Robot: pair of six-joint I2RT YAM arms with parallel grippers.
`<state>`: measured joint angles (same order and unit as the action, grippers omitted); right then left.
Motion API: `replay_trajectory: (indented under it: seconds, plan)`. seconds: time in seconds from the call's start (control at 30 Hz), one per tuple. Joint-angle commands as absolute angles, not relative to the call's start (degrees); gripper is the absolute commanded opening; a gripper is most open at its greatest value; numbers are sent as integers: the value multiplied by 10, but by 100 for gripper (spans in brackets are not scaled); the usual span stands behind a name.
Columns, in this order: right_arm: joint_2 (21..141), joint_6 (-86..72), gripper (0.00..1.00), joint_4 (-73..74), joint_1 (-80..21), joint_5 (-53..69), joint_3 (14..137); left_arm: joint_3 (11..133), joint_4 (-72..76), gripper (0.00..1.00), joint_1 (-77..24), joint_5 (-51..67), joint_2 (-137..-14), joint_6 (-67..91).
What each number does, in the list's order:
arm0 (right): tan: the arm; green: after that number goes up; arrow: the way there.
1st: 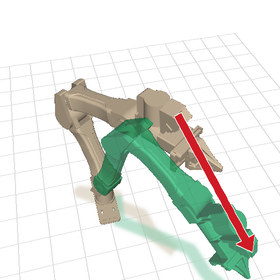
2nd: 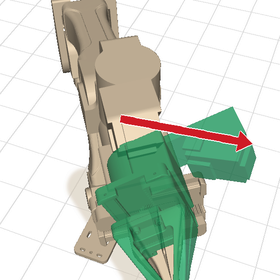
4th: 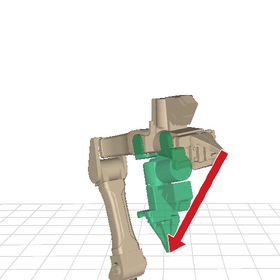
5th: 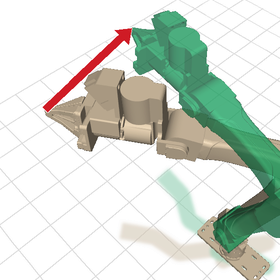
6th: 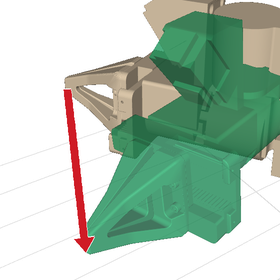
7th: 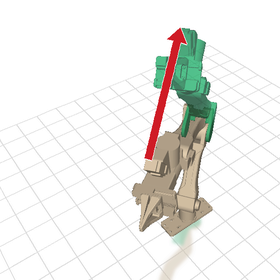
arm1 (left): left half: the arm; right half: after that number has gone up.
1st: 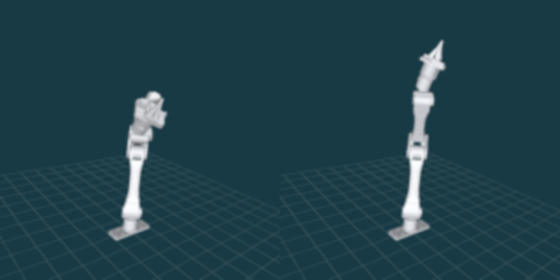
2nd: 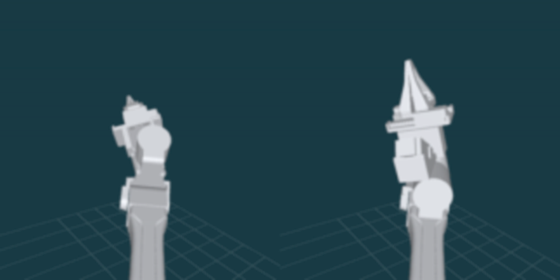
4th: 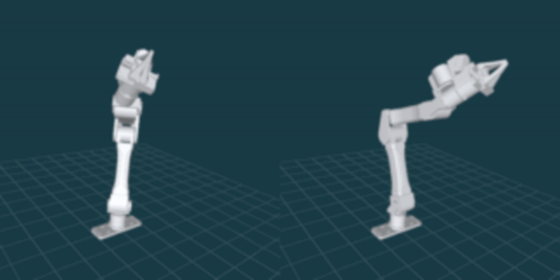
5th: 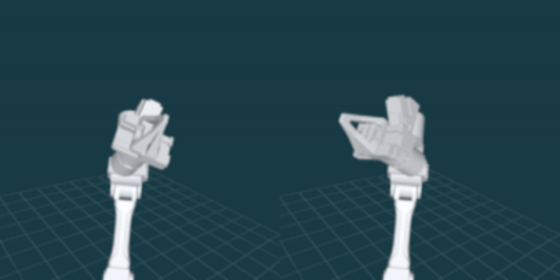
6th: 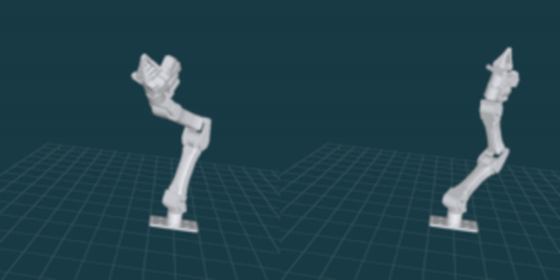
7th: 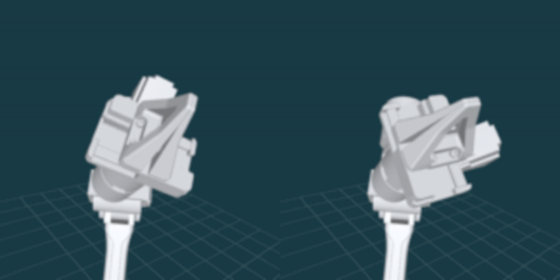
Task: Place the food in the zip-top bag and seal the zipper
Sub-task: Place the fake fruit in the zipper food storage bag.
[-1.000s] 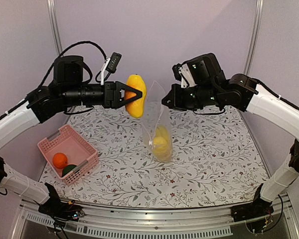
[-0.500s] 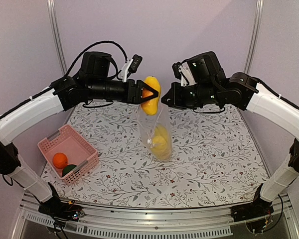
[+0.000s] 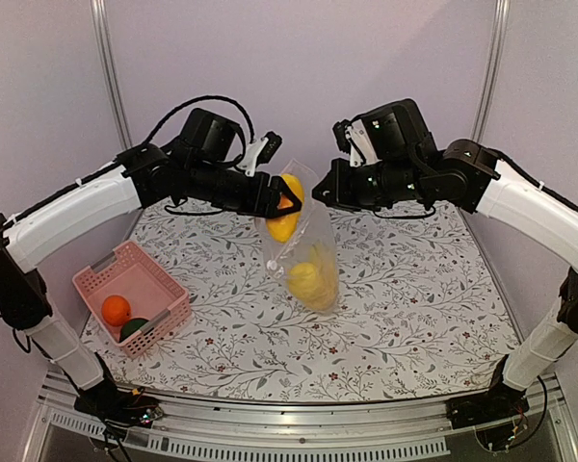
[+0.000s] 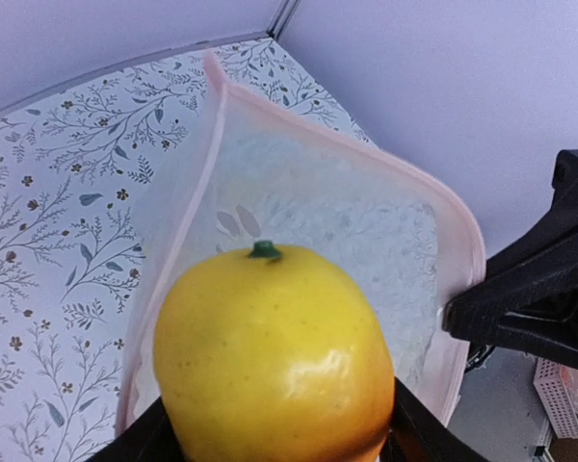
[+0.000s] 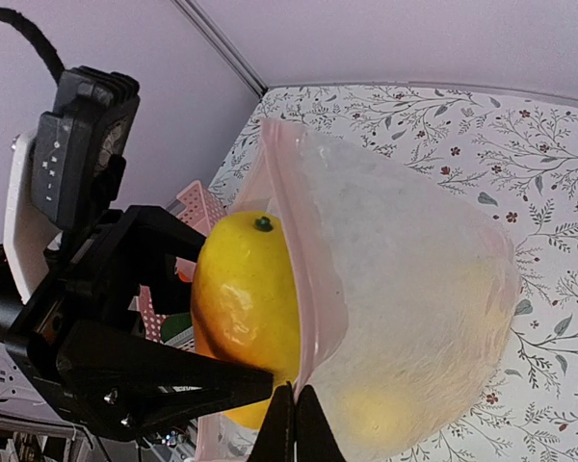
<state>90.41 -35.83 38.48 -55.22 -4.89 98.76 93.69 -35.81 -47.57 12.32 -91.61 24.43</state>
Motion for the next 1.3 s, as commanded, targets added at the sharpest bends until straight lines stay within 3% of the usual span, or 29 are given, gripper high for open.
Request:
replay_trajectory:
  seconds: [0.0,0.07,0.2,0.53,0.87,1.03,1.27]
  plan:
    - [907,-352,0,377,-554,-54,1000,963,-391,69,-483,117,-938,243]
    - [907,-351,0,378,-555,-54,1000,970,-392,77,-483,116,-942,243]
    - [906,-351,0,377,-554,-57,999,976,-388,80,-483,119,-945,239]
    - [908,-350,0,377,-554,-58,996,978,-375,81,-479,157,-921,231]
    - [906,-351,0,376,-554,-62,991,928,-360,81,-428,214,-818,227]
    - [903,-354,0,370,-554,-62,984,900,-426,87,-360,164,-743,212]
    - [903,-351,0,369,-554,-62,985,784,-490,92,-182,101,-658,253]
